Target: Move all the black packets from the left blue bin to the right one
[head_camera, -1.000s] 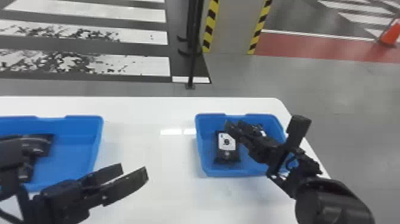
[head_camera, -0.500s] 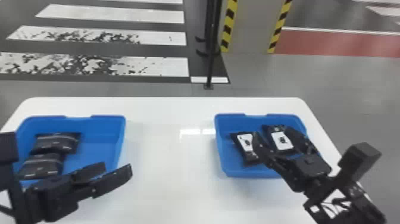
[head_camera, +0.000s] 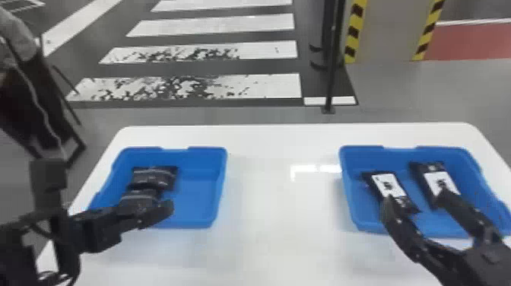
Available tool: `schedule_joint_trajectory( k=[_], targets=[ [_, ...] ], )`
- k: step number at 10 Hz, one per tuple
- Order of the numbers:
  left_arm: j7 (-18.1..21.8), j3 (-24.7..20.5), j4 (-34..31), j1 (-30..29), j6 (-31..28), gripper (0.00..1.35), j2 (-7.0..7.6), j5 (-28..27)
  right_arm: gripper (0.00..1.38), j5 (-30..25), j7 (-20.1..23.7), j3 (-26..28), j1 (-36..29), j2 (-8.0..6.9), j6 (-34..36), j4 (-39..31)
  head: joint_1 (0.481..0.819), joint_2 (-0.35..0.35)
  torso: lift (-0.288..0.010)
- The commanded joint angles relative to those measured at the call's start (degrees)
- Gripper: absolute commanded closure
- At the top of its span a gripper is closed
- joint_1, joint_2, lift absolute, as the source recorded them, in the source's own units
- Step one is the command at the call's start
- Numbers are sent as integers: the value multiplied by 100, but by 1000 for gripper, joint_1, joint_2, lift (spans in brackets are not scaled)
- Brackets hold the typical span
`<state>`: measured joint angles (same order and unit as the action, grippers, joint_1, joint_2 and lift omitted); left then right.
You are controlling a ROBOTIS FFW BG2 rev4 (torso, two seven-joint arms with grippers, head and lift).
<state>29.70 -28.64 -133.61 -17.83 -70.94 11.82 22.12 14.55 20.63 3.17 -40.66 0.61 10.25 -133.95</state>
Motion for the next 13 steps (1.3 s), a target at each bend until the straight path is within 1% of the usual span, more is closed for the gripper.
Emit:
schedule_joint_trajectory(
  k=[1,3,4,6,7,9,10,11,12,13],
  targets=[
    [0,-130,417,321,-162,145,128,-350,110,99,2,-111,-236,-34,1,-98,695,194,-140],
    [0,-118,1007,771,-288,148,277,-693,110,156,2,-168,-335,-34,114,-140,695,295,-140],
    [0,-107,1275,954,-288,148,312,-864,110,168,2,-168,-335,-34,142,-140,695,322,-140],
    [0,-50,1879,1404,-316,151,400,-1195,110,213,2,-168,-335,-34,198,-126,695,350,-140],
    [0,19,2245,1699,-288,151,418,-1310,110,248,11,-180,-335,-34,226,-126,695,350,-140],
    [-52,179,2807,2177,-288,151,409,-1618,110,293,11,-191,-335,-34,283,-98,695,350,-140],
    [-149,270,2962,2332,-345,151,400,-1801,110,328,20,-203,-335,-34,339,-84,695,350,-140],
    [-307,362,3173,2473,-401,151,391,-1835,110,373,37,-203,-335,-34,367,-70,695,350,-140],
    [-316,487,3623,2754,-415,153,400,-1869,110,385,46,-203,-335,-34,381,-70,695,350,-140],
    [-325,579,3834,2866,-471,163,400,-1892,110,396,55,-214,-321,-34,395,-56,695,350,-140]
  ],
)
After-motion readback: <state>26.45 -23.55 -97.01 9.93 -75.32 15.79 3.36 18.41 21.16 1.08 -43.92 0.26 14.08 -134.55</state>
